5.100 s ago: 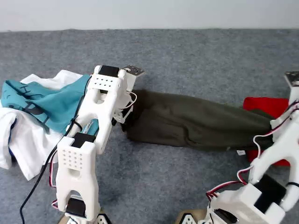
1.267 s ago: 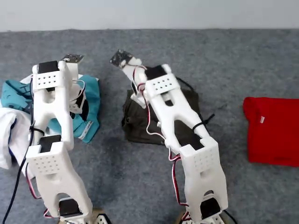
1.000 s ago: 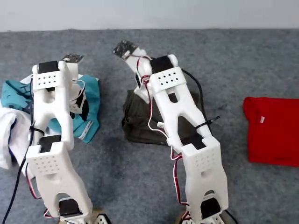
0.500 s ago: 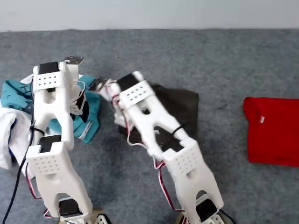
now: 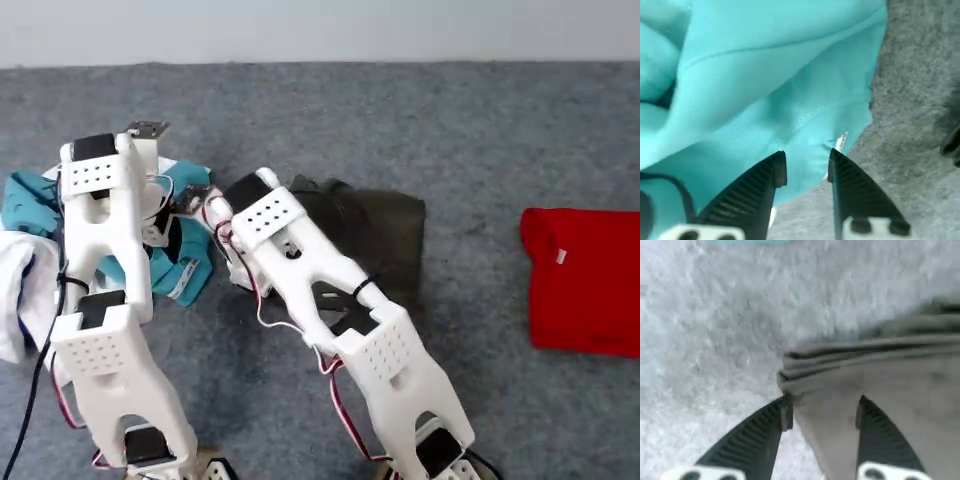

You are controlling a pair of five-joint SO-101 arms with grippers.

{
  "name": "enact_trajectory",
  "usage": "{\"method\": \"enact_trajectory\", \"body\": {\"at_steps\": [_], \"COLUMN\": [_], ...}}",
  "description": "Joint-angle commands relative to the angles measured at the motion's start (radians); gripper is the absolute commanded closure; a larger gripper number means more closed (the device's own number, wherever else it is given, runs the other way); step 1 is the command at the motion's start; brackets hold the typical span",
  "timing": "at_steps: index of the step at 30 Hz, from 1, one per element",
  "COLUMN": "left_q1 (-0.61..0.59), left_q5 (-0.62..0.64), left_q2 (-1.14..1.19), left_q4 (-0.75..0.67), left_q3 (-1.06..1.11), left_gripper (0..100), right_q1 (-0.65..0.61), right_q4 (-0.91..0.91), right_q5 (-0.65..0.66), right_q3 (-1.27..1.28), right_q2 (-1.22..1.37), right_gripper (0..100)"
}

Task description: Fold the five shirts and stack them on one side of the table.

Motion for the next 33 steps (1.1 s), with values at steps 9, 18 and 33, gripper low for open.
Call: {"method": "enact_trajectory", "body": {"at_steps": [9, 18, 33], "left_q1": [0.002, -0.002, 0.006], "left_q5": [-0.012, -0.012, -0.008], "left_q2": [-0.037, -0.037, 0.084], "left_q4": [0.006, 0.008, 0.012], "left_q3": [-0.002, -0.002, -0.004], "left_gripper": [85, 85, 85], "right_q1": [0.366, 0.584, 0.479], "right_q4": [0.03, 0.033, -0.371], "right_q5": [-0.006, -0.009, -0.009], "right_q3": [-0.08, -0.075, -0.08], "right_q2": [-0.254, -0.159, 0.016], "right_gripper": [78.6, 78.6, 78.5]}}
